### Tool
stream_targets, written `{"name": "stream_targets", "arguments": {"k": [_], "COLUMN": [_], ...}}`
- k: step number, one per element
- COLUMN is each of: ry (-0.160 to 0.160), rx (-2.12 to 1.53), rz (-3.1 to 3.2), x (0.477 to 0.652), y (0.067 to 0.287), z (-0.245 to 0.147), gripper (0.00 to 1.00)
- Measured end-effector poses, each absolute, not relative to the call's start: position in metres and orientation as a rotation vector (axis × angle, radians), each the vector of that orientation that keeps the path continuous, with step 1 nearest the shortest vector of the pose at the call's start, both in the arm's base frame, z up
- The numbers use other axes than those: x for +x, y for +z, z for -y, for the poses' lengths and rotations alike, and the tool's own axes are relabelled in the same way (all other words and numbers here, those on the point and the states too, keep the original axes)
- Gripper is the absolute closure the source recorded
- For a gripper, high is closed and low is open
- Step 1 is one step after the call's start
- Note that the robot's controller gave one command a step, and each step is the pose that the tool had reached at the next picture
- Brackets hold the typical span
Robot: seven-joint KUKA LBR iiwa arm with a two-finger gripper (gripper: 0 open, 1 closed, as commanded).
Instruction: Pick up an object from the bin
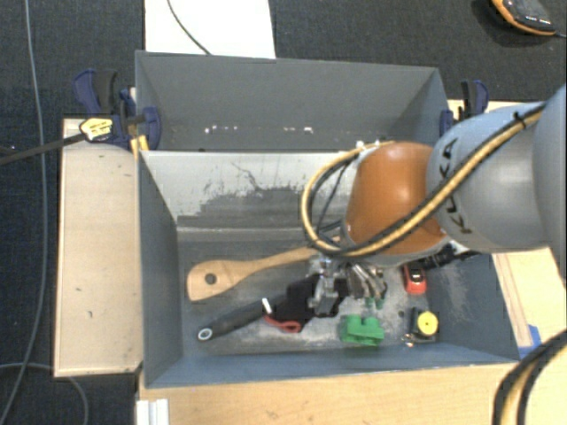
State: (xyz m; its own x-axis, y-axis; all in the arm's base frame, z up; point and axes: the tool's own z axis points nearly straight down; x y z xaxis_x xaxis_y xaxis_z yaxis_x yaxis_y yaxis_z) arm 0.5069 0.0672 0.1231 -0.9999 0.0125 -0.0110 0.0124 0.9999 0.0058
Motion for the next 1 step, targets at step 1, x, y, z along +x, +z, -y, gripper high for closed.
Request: {"name": "stream_targets", "arguments": {"k": [1], "ry": [0.006], "rx": [0.022], "rz": [-3.144], "x": [0.5036], "y": [0.1451], "z": [-0.0668], "gripper": [1.00]}}
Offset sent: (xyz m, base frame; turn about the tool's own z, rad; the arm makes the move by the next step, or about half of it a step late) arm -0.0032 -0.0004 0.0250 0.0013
